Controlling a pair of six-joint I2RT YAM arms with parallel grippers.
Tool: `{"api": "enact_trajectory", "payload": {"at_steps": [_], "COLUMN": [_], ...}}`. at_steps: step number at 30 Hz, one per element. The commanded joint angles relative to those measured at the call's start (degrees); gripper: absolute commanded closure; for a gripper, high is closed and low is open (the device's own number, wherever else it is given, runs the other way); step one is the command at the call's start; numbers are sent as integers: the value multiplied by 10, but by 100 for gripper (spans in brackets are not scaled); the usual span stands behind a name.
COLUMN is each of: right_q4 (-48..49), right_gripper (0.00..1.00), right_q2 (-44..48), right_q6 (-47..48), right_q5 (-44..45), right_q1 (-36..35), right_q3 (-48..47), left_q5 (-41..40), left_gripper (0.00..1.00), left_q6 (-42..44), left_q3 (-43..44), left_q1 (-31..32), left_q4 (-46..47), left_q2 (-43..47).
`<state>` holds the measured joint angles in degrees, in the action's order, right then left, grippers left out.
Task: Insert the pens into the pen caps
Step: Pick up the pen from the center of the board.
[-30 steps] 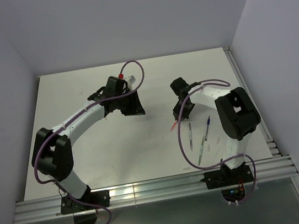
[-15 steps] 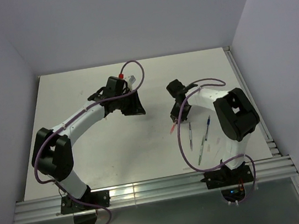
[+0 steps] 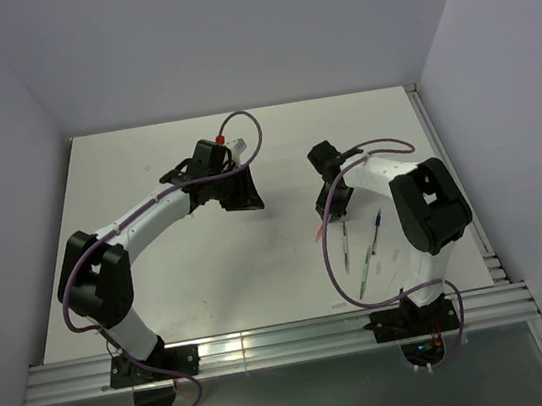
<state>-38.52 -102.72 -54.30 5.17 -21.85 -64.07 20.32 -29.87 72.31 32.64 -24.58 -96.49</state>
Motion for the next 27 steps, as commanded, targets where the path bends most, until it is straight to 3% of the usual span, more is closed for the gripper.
{"api": "enact_trajectory", "payload": {"at_steps": [1, 11, 27], "right_q4": [-20, -26, -14], "right_gripper": [68, 62, 65], "right_q2": [-8, -2, -20], "right_q6": [14, 25, 52], "right_q5": [33, 52, 73], "right_q1": [8, 17, 29], "right_q3": [-22, -30, -45], "left_q5": [14, 18, 29], "left_gripper": [64, 63, 61], "left_q6": [-9, -11, -11], "left_q3": [-4, -4, -6], "left_q1": [0, 0, 1], "left_q4": [19, 20, 23], "left_q2": [-1, -4, -7]}}
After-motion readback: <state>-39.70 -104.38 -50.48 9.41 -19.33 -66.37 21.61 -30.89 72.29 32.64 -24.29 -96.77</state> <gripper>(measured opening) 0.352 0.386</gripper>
